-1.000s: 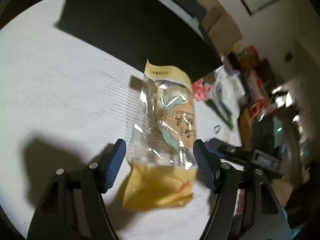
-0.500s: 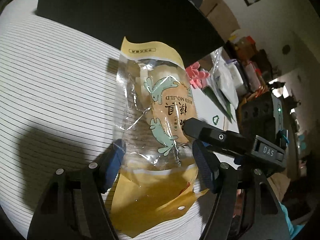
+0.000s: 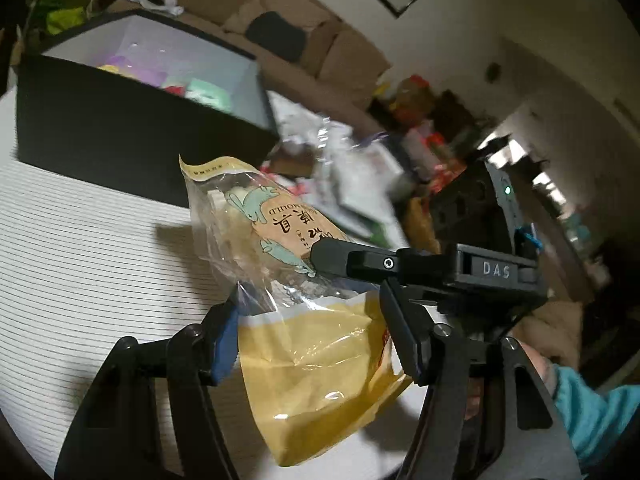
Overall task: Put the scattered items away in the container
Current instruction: 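Carry the clear bag over the box and open the left tool inside, then move both tools away from the box back over the table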
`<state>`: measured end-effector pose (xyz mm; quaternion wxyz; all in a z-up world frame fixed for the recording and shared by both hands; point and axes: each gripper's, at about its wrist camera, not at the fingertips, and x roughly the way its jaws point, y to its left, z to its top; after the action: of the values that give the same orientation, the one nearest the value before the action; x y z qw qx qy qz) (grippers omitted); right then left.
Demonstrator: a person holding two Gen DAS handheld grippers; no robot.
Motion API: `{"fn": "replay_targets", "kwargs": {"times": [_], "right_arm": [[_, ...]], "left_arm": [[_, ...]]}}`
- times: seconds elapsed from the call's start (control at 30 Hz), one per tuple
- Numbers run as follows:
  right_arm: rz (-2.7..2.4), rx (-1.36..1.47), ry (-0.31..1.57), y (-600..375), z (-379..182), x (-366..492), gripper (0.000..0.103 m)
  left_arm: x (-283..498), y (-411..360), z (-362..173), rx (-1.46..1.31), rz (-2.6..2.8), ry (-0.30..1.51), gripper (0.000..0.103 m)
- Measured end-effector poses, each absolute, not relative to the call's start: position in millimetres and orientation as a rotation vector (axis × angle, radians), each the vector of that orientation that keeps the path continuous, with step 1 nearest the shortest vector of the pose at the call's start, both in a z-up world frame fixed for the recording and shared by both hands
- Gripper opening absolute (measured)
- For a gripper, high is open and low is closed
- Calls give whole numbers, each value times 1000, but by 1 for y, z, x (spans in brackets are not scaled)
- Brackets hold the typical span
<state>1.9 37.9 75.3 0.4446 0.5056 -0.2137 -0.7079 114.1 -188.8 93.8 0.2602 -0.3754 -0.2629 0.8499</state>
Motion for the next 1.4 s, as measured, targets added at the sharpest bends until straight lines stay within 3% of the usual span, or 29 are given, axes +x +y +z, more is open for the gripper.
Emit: {"fn": "replay_targets", "kwargs": {"times": [0.27,0.37,0.67,0.8,1.03,1.17,1.4], "right_arm": [[-1761,1129,-534,31,140,-11,43],[-1772,1101,-537,19,163,-39,43],[-1876,1079,-493,-38,207,-161,43],[-1937,1113,-465,-62,197,-216,43],[-2026,1254,-454,-94,128,-293,44],[-2172,1302,-268,-105,107,-306,43],[-2199,1272,-145,-98,112,-296,44]], "left_arm": [[94,-194,177,-973,2319,-520,62],[64,-196,213,-965,2342,-386,67],[-60,-199,263,-1017,2375,-13,69],[-118,-208,251,-1073,2368,74,70],[-206,-207,177,-1245,2300,254,70],[-235,-220,137,-1378,2392,300,71],[-225,-253,134,-1403,2438,197,75]]}}
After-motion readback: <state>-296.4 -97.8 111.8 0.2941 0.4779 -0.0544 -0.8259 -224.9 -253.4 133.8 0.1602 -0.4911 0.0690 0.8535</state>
